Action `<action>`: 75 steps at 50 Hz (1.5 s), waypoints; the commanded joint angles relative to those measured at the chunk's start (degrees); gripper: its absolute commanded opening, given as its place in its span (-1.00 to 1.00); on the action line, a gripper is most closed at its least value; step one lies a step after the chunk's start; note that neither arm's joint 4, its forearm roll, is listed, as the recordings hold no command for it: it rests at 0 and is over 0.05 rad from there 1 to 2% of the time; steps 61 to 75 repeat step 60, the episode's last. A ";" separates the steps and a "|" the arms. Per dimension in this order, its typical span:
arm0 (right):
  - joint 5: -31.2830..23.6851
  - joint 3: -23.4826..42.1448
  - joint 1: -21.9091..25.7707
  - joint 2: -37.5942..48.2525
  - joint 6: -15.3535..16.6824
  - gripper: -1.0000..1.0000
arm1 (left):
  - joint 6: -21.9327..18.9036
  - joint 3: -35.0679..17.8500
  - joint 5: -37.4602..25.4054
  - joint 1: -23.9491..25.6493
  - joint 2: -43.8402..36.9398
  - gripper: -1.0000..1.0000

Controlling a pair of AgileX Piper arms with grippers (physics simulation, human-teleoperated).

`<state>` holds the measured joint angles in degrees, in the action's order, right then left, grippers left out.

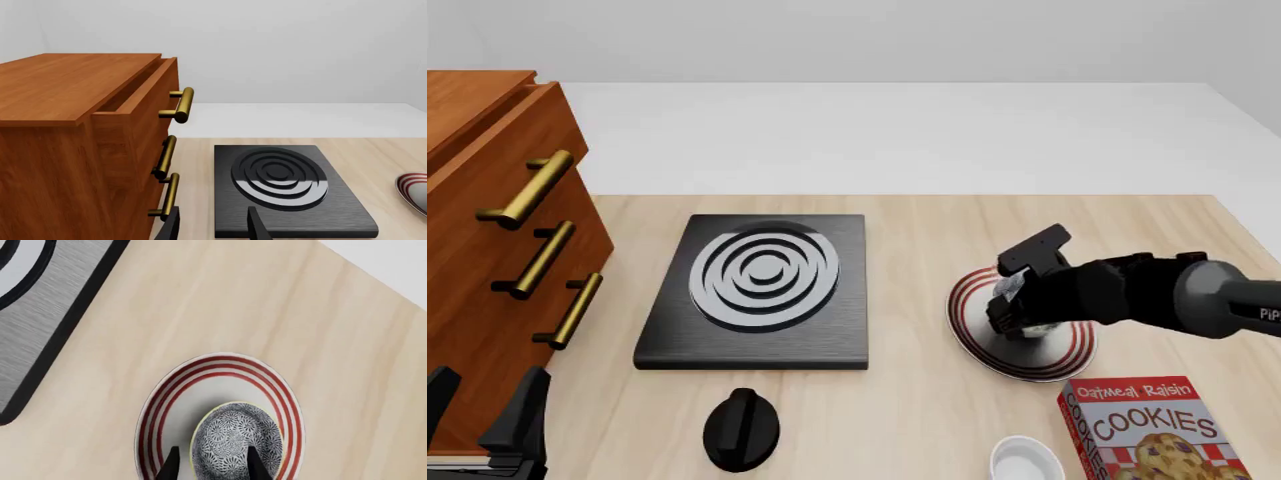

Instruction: Pick the akita bowl on the ramekin and place it on the plate.

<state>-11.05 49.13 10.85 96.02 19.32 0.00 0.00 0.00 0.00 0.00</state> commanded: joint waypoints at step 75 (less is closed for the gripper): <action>7.53 -24.44 -0.32 -43.54 -15.88 1.00 | 0.00 0.00 0.00 0.00 0.00 1.00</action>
